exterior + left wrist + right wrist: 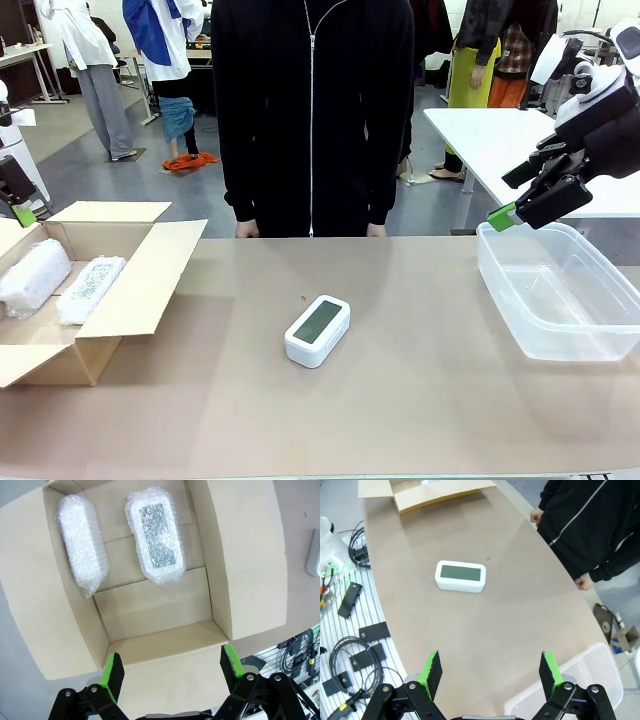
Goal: Separate and place wrapped and unwrapped clocks.
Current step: Pick up the Digital clock indicated by the person.
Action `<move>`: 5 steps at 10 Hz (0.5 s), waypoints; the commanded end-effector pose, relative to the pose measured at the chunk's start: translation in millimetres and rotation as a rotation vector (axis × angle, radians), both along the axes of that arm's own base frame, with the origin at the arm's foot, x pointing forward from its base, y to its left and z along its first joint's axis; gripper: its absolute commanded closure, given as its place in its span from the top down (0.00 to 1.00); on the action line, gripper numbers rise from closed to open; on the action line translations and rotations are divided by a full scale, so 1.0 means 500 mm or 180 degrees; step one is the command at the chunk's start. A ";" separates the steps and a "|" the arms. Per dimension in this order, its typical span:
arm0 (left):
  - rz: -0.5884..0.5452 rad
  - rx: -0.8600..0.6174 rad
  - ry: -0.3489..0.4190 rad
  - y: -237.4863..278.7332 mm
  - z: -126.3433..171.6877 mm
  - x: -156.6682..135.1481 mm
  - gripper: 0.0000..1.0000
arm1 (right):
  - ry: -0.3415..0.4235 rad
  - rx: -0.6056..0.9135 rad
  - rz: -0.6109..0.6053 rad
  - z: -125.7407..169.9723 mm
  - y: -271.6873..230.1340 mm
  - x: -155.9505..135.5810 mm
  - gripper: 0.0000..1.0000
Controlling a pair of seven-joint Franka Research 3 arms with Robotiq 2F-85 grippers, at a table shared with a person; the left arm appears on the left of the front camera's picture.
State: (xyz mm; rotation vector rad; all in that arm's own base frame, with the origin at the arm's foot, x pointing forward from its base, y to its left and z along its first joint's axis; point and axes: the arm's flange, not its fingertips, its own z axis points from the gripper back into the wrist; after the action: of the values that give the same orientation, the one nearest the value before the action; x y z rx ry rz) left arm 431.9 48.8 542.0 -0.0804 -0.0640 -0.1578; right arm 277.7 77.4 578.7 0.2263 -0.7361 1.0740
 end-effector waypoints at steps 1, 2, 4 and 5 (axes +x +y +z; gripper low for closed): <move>0.0003 0.0002 -0.0038 0.000 0.003 -0.001 1.00 | 0.0035 0.0045 0.0043 -0.003 0.002 0.001 1.00; 0.0000 0.0000 0.0000 0.000 0.000 0.000 1.00 | 0.0035 0.0045 0.0043 -0.003 0.002 0.001 1.00; -0.1302 -0.0301 -0.0407 -0.121 0.080 -0.027 1.00 | 0.0035 0.0045 0.0043 -0.003 0.002 0.001 1.00; -0.1783 -0.0394 -0.0481 -0.175 0.097 -0.056 1.00 | 0.0035 0.0045 0.0043 -0.003 0.002 0.001 1.00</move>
State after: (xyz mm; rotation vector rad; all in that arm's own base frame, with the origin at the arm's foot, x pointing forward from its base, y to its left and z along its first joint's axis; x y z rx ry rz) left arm 415.4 -23.0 584.5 -0.1297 -0.1800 -0.5411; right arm 277.7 77.5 578.6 0.2263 -0.7359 1.0741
